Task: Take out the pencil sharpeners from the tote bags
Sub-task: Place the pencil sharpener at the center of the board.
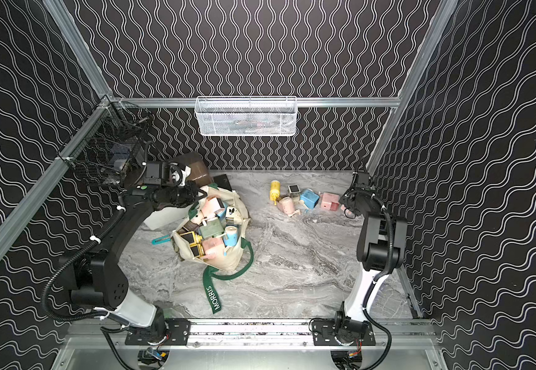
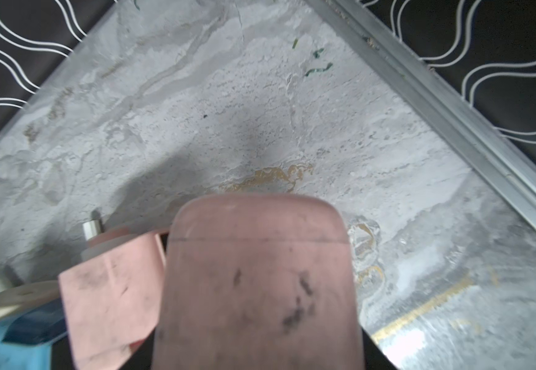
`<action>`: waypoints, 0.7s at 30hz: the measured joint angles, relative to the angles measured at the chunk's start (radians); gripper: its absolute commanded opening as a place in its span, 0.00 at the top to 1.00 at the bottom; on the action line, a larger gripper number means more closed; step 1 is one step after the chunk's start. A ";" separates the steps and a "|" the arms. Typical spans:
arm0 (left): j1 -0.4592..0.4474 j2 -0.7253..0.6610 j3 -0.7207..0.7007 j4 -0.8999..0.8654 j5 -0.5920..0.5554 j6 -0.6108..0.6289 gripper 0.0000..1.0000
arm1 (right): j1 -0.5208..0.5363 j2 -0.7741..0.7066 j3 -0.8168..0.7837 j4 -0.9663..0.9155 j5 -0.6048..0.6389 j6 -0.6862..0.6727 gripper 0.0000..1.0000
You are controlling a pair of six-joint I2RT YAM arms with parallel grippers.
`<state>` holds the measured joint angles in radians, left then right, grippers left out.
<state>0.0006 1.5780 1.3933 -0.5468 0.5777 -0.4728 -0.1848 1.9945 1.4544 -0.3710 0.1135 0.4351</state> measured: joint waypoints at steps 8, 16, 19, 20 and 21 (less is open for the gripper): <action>0.000 0.000 0.001 0.000 -0.003 0.000 1.00 | 0.000 0.068 0.032 0.011 -0.011 -0.029 0.41; 0.000 0.000 0.001 0.000 -0.003 0.000 1.00 | 0.023 0.090 0.033 -0.008 -0.018 -0.053 0.18; 0.000 0.000 0.001 0.000 -0.003 0.000 1.00 | 0.042 0.086 0.038 -0.016 -0.011 -0.054 0.13; 0.000 0.000 0.001 0.000 -0.002 0.000 1.00 | 0.047 0.080 0.039 -0.021 -0.008 -0.054 0.11; 0.000 0.000 0.001 0.000 -0.002 0.000 1.00 | 0.053 0.073 0.040 -0.029 -0.002 -0.054 0.10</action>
<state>0.0006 1.5780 1.3945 -0.5472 0.5755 -0.4728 -0.1322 2.0674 1.4948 -0.3996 0.1112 0.3809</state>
